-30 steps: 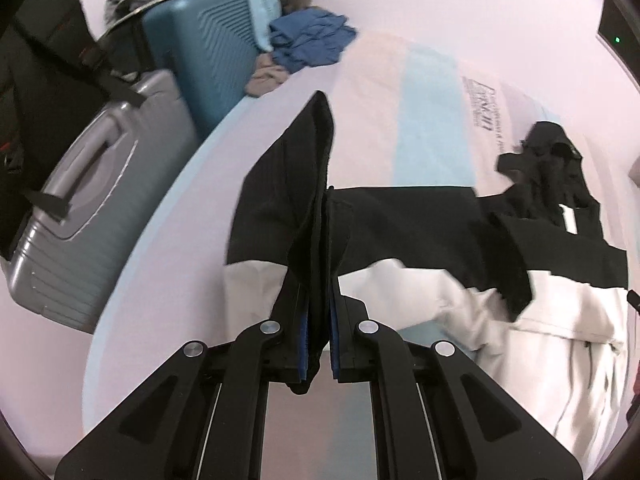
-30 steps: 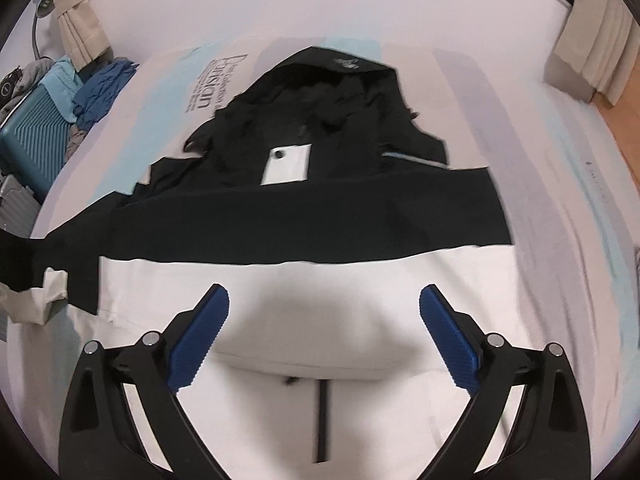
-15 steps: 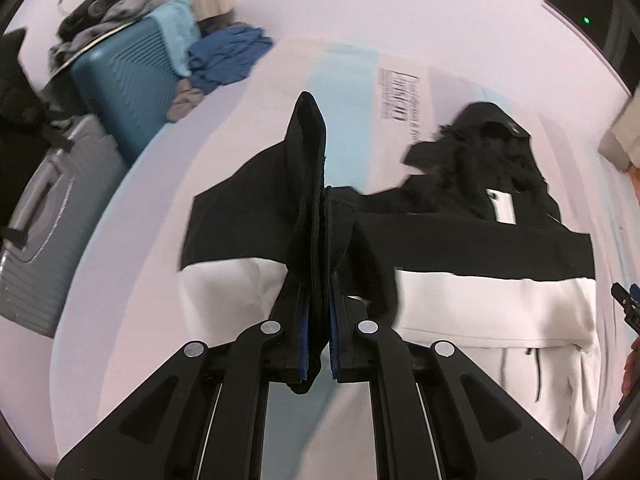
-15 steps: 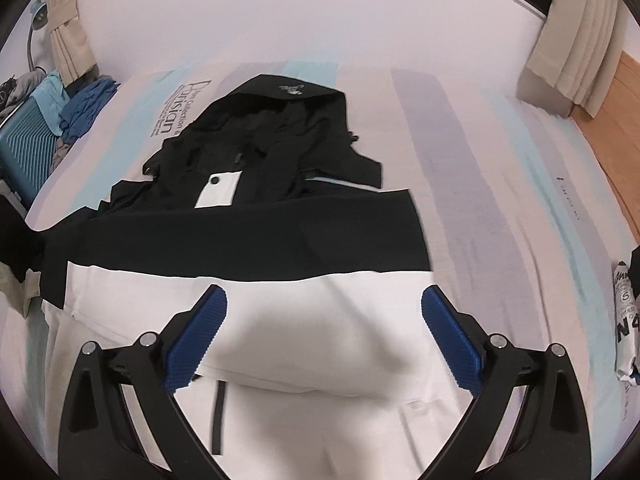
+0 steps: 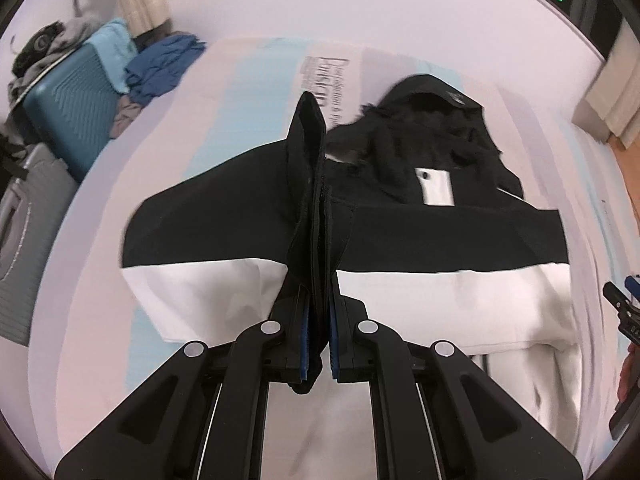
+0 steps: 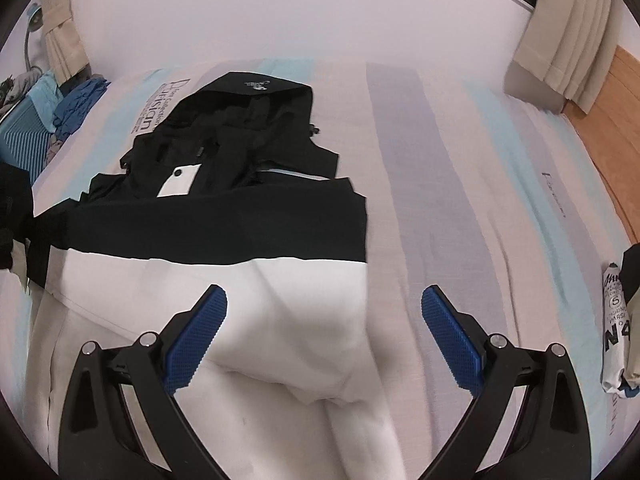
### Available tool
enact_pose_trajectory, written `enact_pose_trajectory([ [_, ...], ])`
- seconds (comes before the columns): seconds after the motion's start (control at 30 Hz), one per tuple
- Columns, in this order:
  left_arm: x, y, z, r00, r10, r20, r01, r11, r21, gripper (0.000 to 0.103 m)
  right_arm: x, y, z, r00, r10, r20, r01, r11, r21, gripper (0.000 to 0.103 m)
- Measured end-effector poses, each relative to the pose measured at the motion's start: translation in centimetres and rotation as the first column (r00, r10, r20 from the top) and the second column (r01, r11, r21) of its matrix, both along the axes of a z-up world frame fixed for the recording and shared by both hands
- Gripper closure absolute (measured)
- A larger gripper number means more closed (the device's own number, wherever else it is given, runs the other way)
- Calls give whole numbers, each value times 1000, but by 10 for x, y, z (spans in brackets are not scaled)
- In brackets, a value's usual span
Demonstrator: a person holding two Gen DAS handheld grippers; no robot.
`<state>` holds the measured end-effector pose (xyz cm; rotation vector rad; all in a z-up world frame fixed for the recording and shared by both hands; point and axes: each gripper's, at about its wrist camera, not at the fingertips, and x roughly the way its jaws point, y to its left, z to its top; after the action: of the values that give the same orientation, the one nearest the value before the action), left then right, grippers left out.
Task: Fold large clothes
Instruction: 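Carry the sleeve across the jacket body toward the first folded sleeve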
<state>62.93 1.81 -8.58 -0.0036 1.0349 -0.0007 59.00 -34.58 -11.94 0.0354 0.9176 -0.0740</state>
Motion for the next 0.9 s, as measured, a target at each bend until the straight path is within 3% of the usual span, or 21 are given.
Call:
enact_pose_trajectory([
  [0.47,5,-137,-20,990,-139,-3,139,990,25,97,11,-56,-6,998,-61,-21,61,997,37,9],
  [0.9,8,-241,-38,974,-221,-39,221,975,-19,97,0,-110,-21,990,-131,-48,134,989,67,9],
])
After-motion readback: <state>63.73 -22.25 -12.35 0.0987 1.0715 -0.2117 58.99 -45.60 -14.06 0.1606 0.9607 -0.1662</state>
